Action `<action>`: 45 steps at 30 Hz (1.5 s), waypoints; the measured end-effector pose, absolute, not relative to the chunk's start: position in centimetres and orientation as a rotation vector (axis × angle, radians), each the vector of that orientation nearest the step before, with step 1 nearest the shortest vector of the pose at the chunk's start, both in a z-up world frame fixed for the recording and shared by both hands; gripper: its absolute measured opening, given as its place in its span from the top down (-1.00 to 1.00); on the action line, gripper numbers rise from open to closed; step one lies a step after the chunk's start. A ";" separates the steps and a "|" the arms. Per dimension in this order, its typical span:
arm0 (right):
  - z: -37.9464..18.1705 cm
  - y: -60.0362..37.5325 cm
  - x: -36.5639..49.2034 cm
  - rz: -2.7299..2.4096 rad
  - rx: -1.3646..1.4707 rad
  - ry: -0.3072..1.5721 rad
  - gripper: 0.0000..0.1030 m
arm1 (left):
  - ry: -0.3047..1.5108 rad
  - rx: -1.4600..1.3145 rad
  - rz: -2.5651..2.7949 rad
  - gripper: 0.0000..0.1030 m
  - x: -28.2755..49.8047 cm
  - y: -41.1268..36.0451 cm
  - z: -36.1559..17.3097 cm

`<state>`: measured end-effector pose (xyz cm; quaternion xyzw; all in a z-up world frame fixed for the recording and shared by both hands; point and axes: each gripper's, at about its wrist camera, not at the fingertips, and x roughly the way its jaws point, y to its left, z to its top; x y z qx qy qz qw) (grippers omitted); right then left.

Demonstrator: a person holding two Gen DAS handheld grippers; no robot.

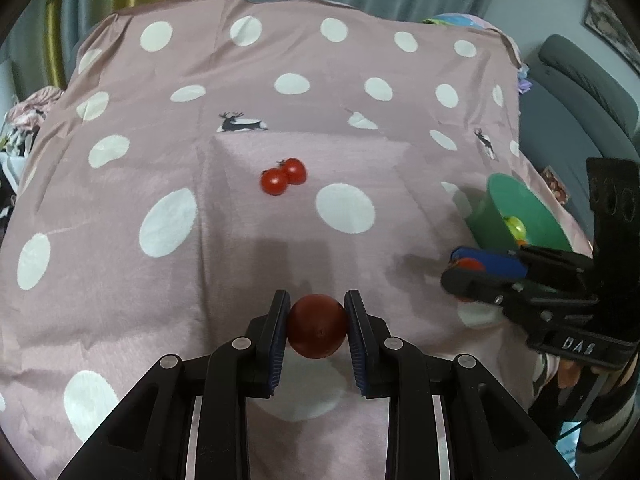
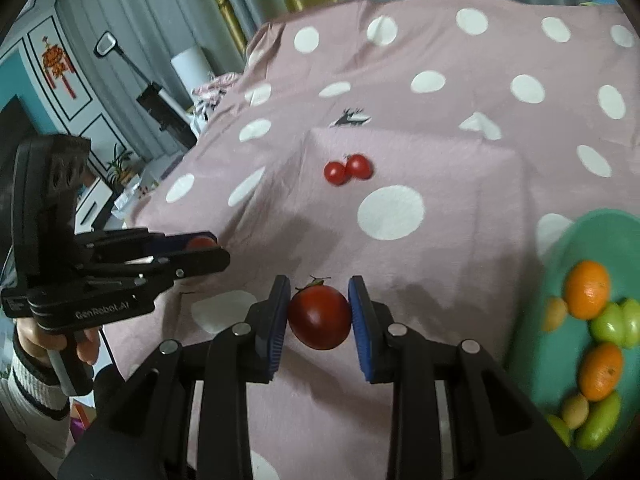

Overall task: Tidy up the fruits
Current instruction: 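Carry both cherry tomatoes over the green bowl and open both grippers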

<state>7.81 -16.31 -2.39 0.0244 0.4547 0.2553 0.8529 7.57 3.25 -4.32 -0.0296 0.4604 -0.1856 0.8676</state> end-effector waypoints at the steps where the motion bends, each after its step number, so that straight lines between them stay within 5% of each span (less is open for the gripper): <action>1: -2.1 -16.7 7.5 0.533 0.055 0.947 0.41 | 0.961 -0.057 -0.391 0.45 7.4 3.0 -4.1; 30: 2.7 -29.2 1.8 0.313 0.209 0.760 0.41 | 0.813 0.075 -0.599 0.45 5.7 -9.6 2.4; 45: 0.8 -34.7 0.6 0.206 0.289 0.774 0.41 | 0.871 0.174 -0.748 0.45 6.5 -18.5 0.5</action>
